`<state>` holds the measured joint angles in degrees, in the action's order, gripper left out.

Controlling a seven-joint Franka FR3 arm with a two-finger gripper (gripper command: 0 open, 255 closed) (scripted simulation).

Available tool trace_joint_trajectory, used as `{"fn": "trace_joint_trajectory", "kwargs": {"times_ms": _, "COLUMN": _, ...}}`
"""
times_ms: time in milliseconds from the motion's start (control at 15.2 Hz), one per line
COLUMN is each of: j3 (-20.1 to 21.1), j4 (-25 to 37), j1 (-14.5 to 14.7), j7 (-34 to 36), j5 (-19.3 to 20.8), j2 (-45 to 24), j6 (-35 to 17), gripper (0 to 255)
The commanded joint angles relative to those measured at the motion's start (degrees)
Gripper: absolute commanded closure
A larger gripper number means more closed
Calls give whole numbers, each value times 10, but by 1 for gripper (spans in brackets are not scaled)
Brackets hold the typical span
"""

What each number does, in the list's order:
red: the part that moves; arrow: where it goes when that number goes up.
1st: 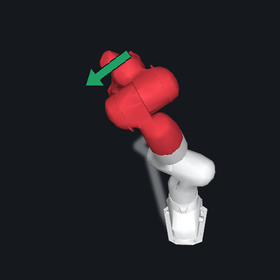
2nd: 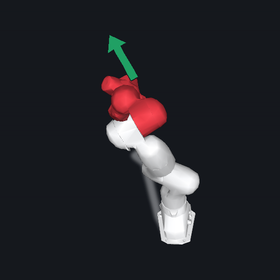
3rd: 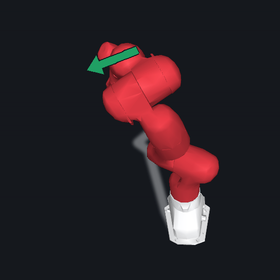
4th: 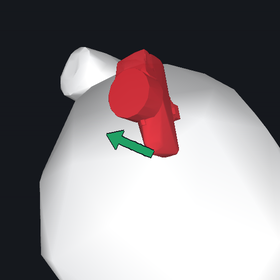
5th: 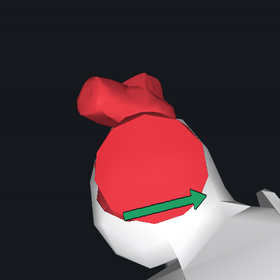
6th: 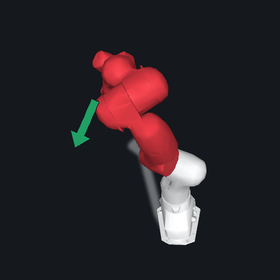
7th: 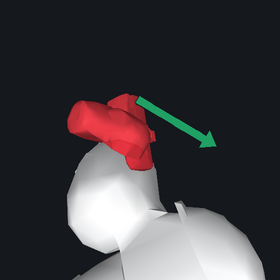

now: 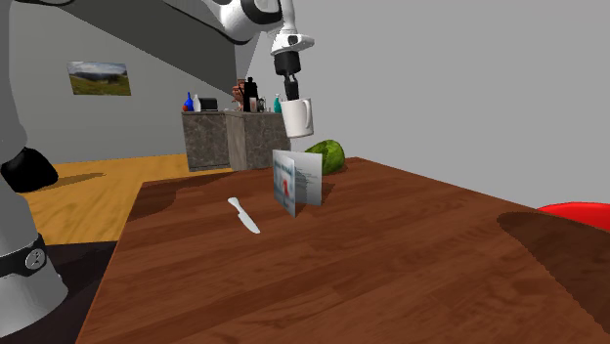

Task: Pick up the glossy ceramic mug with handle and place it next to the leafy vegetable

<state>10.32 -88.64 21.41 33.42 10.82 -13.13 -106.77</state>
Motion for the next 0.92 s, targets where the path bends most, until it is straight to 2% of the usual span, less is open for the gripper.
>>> {"fn": "trace_joint_trajectory", "kwargs": {"times_ms": 0, "j3": 0, "j4": -16, "j1": -1, "j7": 2, "j5": 1, "j2": 1, "j6": -16, "gripper": 255}}
{"fn": "trace_joint_trajectory", "kwargs": {"times_ms": 858, "j3": -3, "j4": -98, "j1": -2, "j7": 18, "j5": 10, "j2": -12, "j6": -109, "gripper": 255}}
